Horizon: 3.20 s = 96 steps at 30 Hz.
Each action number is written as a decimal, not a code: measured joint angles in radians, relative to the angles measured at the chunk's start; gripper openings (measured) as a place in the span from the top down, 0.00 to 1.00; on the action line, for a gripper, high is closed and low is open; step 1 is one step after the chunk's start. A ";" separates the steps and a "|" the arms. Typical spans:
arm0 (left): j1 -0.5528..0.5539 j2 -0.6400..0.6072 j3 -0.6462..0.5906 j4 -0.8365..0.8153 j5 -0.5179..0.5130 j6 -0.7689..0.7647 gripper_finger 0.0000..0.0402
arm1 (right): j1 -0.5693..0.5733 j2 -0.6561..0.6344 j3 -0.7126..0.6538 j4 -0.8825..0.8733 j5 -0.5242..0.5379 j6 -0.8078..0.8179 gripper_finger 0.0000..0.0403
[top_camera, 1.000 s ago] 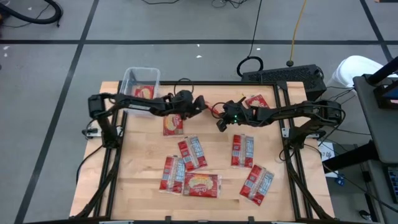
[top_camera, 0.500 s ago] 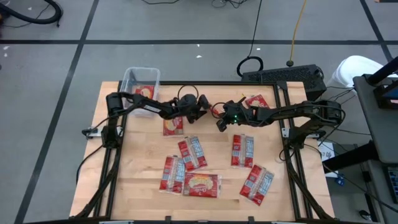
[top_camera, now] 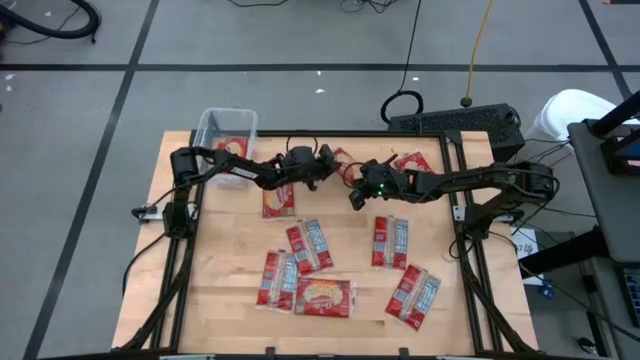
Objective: Sort popcorn bags into baskets
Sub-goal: Put the red popcorn bag into the transparent container
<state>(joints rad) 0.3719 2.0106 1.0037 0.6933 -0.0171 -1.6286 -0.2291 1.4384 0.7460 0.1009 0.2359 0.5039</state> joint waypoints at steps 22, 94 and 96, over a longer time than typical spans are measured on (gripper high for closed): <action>0.038 -0.253 0.001 0.229 0.356 0.266 0.94 | -0.039 -0.562 0.001 -0.131 -0.246 0.491 0.62; 0.093 -0.573 0.001 -0.323 0.659 0.246 0.45 | -0.119 -0.149 0.061 0.512 -0.526 0.849 0.98; 0.097 -0.573 0.002 -0.284 0.650 0.230 0.40 | -0.131 -0.149 0.061 0.517 -0.526 0.848 0.98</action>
<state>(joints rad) 0.4692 1.4376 1.0053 0.4093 0.6325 -1.3985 -0.3596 1.2896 0.8066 0.6183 -0.2897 1.3521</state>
